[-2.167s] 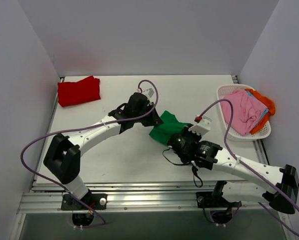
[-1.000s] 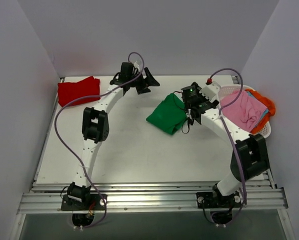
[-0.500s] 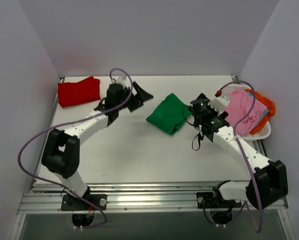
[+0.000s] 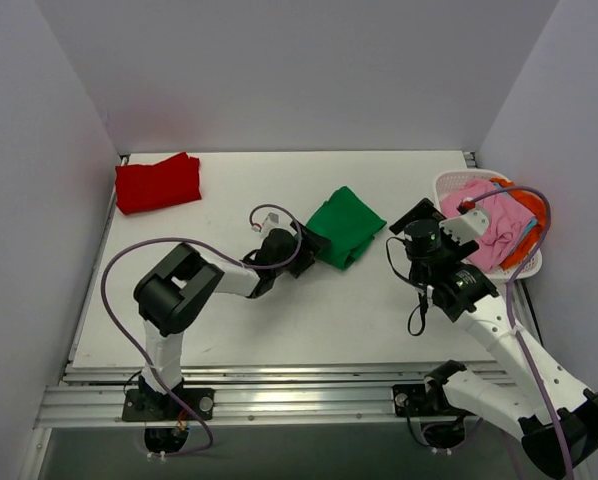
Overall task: Fold and stack the t-shirts
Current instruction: Fold the tshirt, then neatly place the folded tshirt to the corner
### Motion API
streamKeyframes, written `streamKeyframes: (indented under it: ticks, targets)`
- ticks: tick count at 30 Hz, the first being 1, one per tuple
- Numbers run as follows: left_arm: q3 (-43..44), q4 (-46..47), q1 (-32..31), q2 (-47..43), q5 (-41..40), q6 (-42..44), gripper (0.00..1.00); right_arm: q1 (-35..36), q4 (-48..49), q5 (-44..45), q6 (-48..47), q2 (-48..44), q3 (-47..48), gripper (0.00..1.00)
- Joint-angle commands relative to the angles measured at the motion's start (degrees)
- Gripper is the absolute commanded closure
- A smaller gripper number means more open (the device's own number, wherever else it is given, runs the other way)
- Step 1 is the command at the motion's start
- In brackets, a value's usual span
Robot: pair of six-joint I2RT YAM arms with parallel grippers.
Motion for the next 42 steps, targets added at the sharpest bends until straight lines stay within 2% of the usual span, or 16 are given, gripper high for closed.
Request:
streamKeyframes:
  ticks: [1,10,12,13,16,19,20,21,24,26,29,30,33,40,42]
  targets:
    - [3.3,7.3,-2.0,2.9,-5.8,-2.9,0.06,0.0,-2.5,3.2,-0.7,-1.4,-0.8,0.00]
    - [8.0,6.9,-4.5,9.6,-13.0,-4.4,0.06,-0.2,-0.5,3.0,-2.0,-1.7,-2.0,0.00]
    - [10.5,6.8,-4.0,10.8,-13.0,-2.6,0.01,-0.3,-0.4,2.9,-2.4,-1.7,-2.2,0.00]
    - [11.8,6.3,-3.5,12.3,-12.8,0.9,0.12,-0.4,-0.3,2.8,-2.4,-2.0,-2.2,0.00]
    - [18.8,1.5,-0.4,15.7,-9.1,8.3,0.24,-0.5,0.4,2.2,-2.4,-3.0,-2.9,0.00]
    - [25.8,-5.1,3.6,18.3,-5.2,14.9,0.88,-0.7,0.7,1.4,-2.3,-3.9,-3.5,0.00]
    - [27.9,-8.4,4.5,18.8,-4.9,16.2,0.98,-0.7,0.8,1.2,-2.2,-4.0,-3.5,0.00]
    - [29.9,-13.7,5.5,19.4,-4.8,18.0,0.98,-0.8,0.8,0.8,-2.1,-4.6,-3.7,0.00]
    - [36.7,-21.8,9.5,19.7,-3.4,27.7,0.98,-0.7,1.1,0.1,-2.0,-5.5,-4.0,0.00]
    - [43.3,-26.6,12.4,19.6,-2.2,32.1,0.98,-0.7,1.1,-0.5,-1.9,-6.2,-4.4,0.00]
    - [53.9,-39.5,15.7,20.0,-2.0,42.8,0.98,-0.7,1.6,-1.6,-2.0,-7.5,-5.0,0.00]
    - [56.3,-41.5,16.3,20.4,-1.9,48.3,0.98,-0.7,1.8,-1.8,-2.0,-8.1,-5.1,0.00]
    - [64.3,-47.5,18.3,20.7,-3.4,56.8,0.98,-0.7,2.2,-3.0,-2.2,-9.4,-5.9,0.00]
    - [75.0,-56.3,25.2,21.4,-2.2,65.7,0.98,-0.7,2.7,-4.8,-3.2,-10.8,-6.6,0.00]
    - [80.8,-60.9,28.1,23.4,-0.9,67.1,0.98,-0.7,3.0,-5.3,-3.5,-11.1,-6.8,0.00]
